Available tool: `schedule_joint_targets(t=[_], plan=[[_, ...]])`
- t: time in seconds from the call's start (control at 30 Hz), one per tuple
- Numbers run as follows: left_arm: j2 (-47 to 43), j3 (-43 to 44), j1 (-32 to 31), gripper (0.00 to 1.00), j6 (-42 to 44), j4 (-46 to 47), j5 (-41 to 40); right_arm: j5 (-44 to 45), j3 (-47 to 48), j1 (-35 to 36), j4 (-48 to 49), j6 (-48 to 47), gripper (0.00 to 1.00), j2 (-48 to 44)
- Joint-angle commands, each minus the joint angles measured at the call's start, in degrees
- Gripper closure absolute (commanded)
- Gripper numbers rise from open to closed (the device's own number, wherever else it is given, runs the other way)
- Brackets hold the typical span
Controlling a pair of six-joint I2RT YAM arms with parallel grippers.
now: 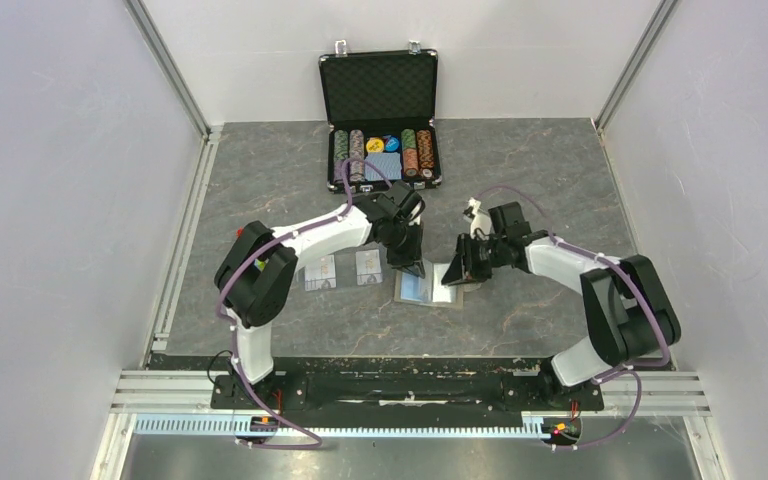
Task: Put the credit cards into the card holder
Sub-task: Insert the credit card into the card holder.
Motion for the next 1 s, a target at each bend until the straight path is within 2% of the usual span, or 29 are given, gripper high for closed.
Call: schedule_joint_targets(t=[0.0, 0.07, 0.13, 0.2, 0.6, 0.8, 0.97], plan=[[1.9, 6.2, -0.1, 0.91, 6.4, -10.0, -1.7, -1.9, 1.5, -3.4, 2.2, 1.5, 0.71, -4.8], [2.6, 6.8, -0.4, 0.76, 5.0, -8.6, 0.3, -2.2, 1.4, -4.8, 2.2, 1.8, 0.71, -5.8], [3.3, 7.2, -0.9, 0.66, 3.6, -6.0, 2.9, -2.6, 1.4, -6.0, 2.2, 1.9, 0.71, -6.3], [4.1, 8.1, -1.9, 0.61, 2.4, -4.4, 4.5, -2.8, 1.1, -7.1, 2.2, 1.9, 0.71, -7.0], [9.4, 12.0, -6.2, 0.54, -2.6, 2.1, 9.6, -1.9, 1.3, -9.8, 0.9, 1.4, 0.68, -9.4], [6.2, 10.1, -6.2, 0.46, -2.4, 5.2, 8.8, -1.0, 2.6, -9.8, -1.6, -0.6, 0.62, -9.1], [0.4, 5.0, -4.9, 0.41, -2.7, 11.1, 7.9, -1.9, 3.3, -9.5, -1.6, -0.7, 0.55, -8.4]])
